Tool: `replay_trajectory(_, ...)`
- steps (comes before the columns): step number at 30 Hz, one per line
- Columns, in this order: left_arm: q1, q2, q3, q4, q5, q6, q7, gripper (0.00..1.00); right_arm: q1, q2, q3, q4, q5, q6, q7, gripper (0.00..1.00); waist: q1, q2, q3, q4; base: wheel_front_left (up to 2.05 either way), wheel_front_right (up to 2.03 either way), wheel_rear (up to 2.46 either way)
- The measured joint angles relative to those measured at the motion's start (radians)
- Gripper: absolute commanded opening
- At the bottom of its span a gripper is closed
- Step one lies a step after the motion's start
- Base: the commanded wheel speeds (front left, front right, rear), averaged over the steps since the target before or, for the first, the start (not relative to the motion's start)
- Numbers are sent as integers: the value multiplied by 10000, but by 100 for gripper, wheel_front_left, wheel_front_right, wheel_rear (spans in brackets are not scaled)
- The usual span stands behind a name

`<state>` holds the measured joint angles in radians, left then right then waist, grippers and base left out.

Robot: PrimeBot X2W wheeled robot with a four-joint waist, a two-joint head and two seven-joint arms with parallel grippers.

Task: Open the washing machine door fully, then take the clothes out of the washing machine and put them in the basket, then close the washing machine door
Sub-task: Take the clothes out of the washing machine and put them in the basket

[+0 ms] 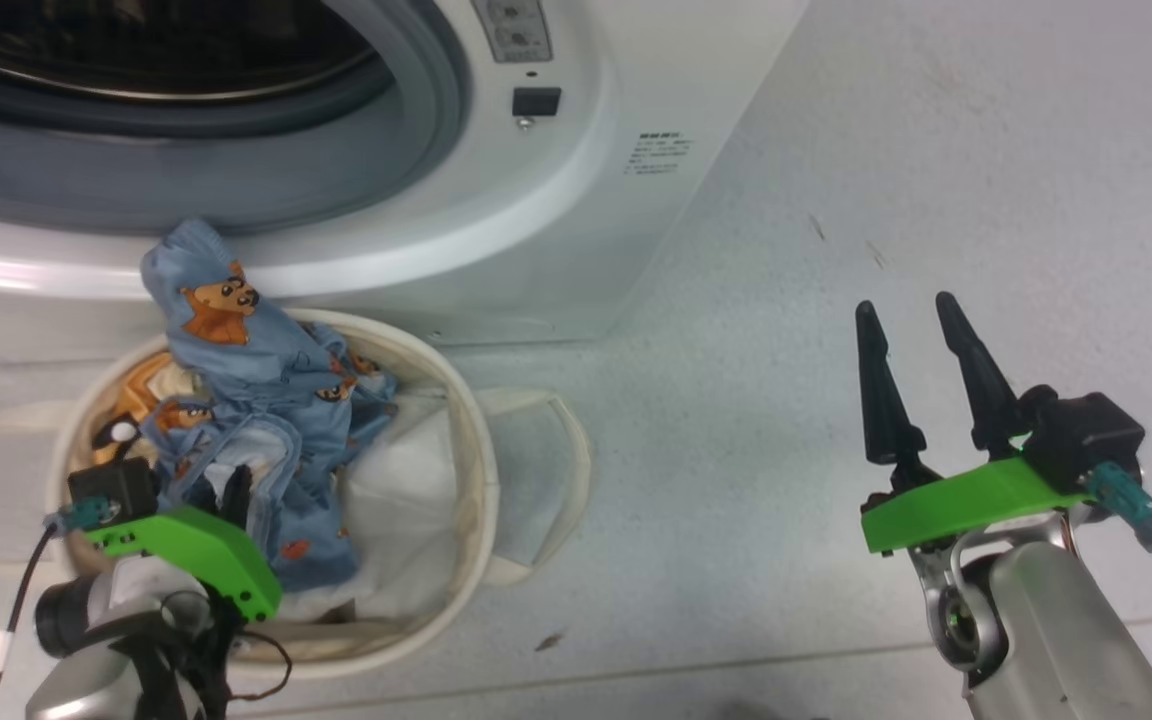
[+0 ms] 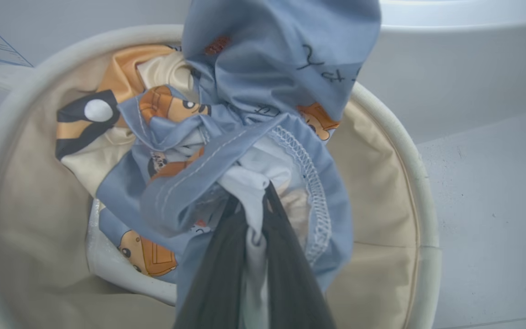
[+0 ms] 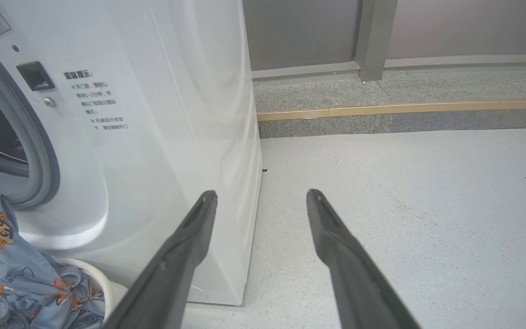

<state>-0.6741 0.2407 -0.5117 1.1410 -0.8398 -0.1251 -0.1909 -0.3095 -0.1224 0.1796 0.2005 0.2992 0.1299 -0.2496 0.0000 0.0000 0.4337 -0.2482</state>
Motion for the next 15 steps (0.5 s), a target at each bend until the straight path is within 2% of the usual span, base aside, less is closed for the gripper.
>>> replay_trajectory(7, -357, 10, -196, 1012, -357, 0, 481, 0, -191, 40, -88, -190, -4, 0, 0, 100, 0, 0, 693, -289, 0, 0, 0)
replay_trajectory(15, -364, 6, -249, 1348, -529, -2, 940, 0, -263, 150, -196, -219, -86, 0, 0, 100, 0, 0, 958, -437, 0, 0, 0)
